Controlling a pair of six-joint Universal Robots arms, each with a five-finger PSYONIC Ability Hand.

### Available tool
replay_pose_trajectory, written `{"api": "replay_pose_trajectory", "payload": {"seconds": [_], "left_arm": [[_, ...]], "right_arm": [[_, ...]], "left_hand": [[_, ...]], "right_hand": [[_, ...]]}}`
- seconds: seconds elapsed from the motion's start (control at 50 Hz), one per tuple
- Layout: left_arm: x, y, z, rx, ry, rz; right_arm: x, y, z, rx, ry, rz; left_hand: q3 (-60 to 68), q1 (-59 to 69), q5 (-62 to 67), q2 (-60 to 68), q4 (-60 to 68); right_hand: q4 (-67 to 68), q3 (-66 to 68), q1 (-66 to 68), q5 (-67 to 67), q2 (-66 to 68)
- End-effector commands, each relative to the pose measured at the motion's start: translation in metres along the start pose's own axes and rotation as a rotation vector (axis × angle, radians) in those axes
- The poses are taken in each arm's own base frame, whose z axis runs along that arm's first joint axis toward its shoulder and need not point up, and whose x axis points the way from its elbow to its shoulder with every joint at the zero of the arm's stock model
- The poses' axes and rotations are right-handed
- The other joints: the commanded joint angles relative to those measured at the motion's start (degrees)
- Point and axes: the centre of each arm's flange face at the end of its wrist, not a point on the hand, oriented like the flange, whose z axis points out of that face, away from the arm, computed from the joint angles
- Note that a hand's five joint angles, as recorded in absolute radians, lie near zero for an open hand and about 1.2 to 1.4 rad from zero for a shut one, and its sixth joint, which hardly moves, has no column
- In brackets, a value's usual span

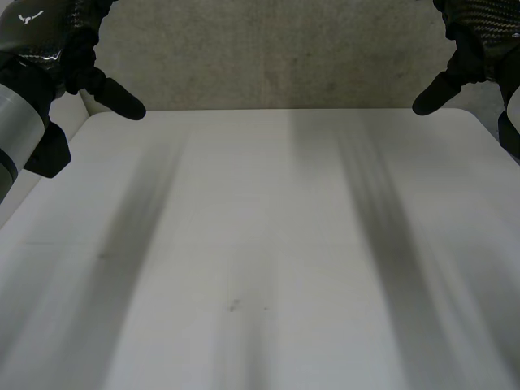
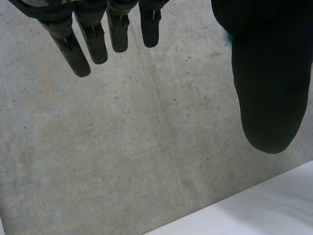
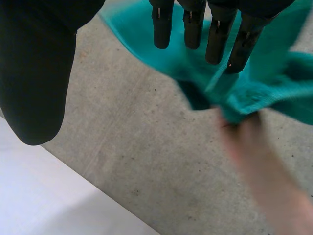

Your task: Fold the towel.

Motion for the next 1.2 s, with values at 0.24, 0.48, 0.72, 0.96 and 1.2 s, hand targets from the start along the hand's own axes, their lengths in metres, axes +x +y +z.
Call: {"api": "replay_pose_trajectory", "payload": {"seconds": [0.24,0.48,0.72,0.96,1.2], "left_arm": [[0.001,0.001,0.0,-0.005,0.003,0.0],[0.002,0.011,0.004,-0.034,0.007,0.003],[0.01,0.037,0.01,-0.11,0.041,0.108],[0.006,0.081,0.035,-0.215,0.051,0.253],[-0.011,0.103,0.051,-0.258,0.013,0.266]], "right_arm": [[-0.001,0.001,0.0,-0.003,-0.002,0.0],[-0.003,0.003,0.001,-0.005,-0.029,0.0],[-0.024,0.033,0.004,-0.084,-0.203,-0.144],[-0.131,0.094,-0.056,-0.259,-0.743,-0.291],[-0.199,0.162,-0.095,-0.344,-1.096,-0.197]], "left_hand": [[-2.24,-1.06,-2.69,-1.6,-1.62],[-2.24,-1.06,-2.69,-1.6,-1.62],[-2.24,-1.06,-2.69,-1.6,-1.62],[-2.24,-1.06,-2.69,-1.6,-1.62],[-2.24,-1.06,-2.69,-1.6,-1.62]], "right_hand": [[-3.16,-2.2,-1.43,-3.05,-2.73],[-3.16,-2.2,-1.43,-3.05,-2.73],[-3.16,-2.2,-1.43,-3.05,-2.73],[-3.16,-2.2,-1.43,-3.05,-2.73],[2.8,3.76,4.53,2.91,3.23]]}}
